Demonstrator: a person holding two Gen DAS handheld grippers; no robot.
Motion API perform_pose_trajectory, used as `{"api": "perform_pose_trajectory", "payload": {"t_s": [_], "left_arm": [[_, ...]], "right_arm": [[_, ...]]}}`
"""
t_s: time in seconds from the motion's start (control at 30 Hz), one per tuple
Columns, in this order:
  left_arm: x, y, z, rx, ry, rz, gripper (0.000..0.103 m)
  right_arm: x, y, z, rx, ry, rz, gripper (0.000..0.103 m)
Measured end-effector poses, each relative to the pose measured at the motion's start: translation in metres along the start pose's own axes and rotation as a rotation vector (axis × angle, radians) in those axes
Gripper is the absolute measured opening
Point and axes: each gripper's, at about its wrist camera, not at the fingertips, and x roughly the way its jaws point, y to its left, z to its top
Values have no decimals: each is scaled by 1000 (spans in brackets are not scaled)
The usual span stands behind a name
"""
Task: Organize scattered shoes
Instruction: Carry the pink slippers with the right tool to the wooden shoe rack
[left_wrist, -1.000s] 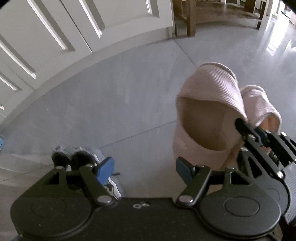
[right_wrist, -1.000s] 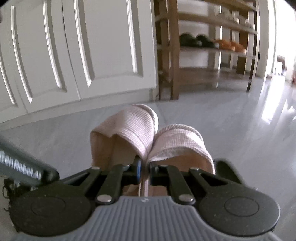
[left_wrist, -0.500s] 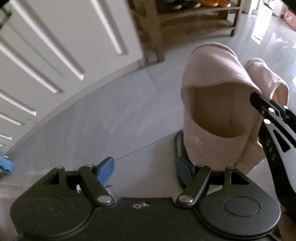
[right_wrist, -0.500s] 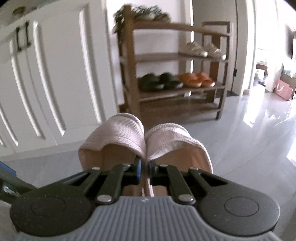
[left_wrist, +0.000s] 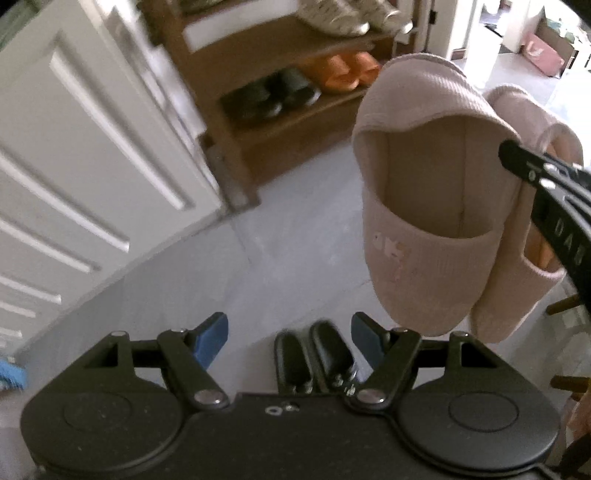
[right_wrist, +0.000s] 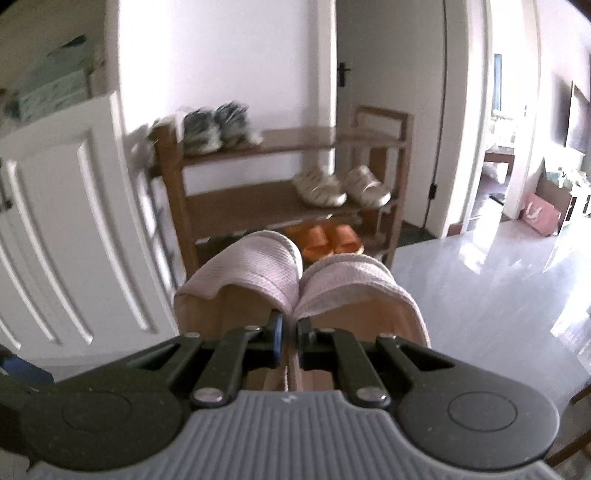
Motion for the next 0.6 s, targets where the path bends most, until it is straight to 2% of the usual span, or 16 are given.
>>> {"api": "perform_pose_trajectory", "payload": {"t_s": [0.23, 0.27, 0.37, 0.47, 0.53, 0.6], "left_arm": [[-20, -30, 111, -17, -30, -18, 74], [-21, -32, 124, -23, -30, -19, 74], [-20, -36, 170, -38, -26, -20, 74], [-15, -36, 200, -47, -9, -12, 74], [-13, -32, 225, -62, -1, -4, 74], [-14, -26, 244, -72, 2, 3, 74]], "right_arm": [[32, -51, 90, -17, -8, -2, 9], [41, -63, 111, -11, -10, -1, 9], [58, -78, 141, -19, -23, 7, 9], [87, -94, 185, -41, -47, 28, 9], [103, -98, 203, -49, -53, 40, 9], [132, -104, 234, -62, -59, 69, 9]]}}
